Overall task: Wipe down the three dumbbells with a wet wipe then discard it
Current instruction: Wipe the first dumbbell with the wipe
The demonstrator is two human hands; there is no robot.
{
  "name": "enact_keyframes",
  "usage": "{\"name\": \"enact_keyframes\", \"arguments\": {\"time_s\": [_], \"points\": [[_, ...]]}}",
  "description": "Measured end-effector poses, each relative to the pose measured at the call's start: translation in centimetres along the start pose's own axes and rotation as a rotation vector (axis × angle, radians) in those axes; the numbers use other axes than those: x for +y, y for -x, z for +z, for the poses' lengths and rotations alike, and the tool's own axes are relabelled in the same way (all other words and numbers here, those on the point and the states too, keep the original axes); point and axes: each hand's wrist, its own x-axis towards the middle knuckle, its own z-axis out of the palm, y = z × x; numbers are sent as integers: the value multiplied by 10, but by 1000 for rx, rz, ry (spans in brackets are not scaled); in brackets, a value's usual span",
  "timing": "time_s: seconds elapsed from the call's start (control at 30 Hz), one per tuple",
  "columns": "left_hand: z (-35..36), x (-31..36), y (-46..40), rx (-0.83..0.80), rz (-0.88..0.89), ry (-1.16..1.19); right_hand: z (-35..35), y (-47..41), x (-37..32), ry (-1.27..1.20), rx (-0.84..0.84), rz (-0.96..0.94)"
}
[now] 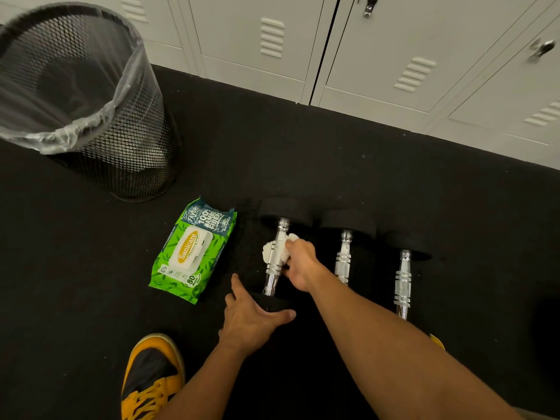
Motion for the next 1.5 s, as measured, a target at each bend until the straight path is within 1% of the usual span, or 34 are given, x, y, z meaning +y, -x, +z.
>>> {"name": "enact_keyframes", "arguments": {"time_s": [0.1,0.27,0.5,0.6,0.83,1.0,1.2,1.27,1.37,1.5], "points": [[2,1,2,6,6,-12,-4,5,9,74,-12,28],[3,1,2,10,8,-24,-10,0,29,292,-18,9],[4,2,3,22,19,-41,-22,10,39,562,-36,-64],[4,2,5,25,19,-39,-24,6,49,628,-17,-99],[2,3,6,3,8,-24,-22,-3,57,563,66,-90],[2,3,6,-8,3,-33,-16,-8,48,349,177,-86],[0,4,6,-24,-10,-17,-4,-22,15,153,211,-144],[0,5,6,-24,-9,-17,0,-27,8,147,186,-158],[1,4,5,-29,-17,-18,8,-30,2,230,135,-177],[1,4,2,-34,-33,-21,21,-38,-1,220,143,-164]]}}
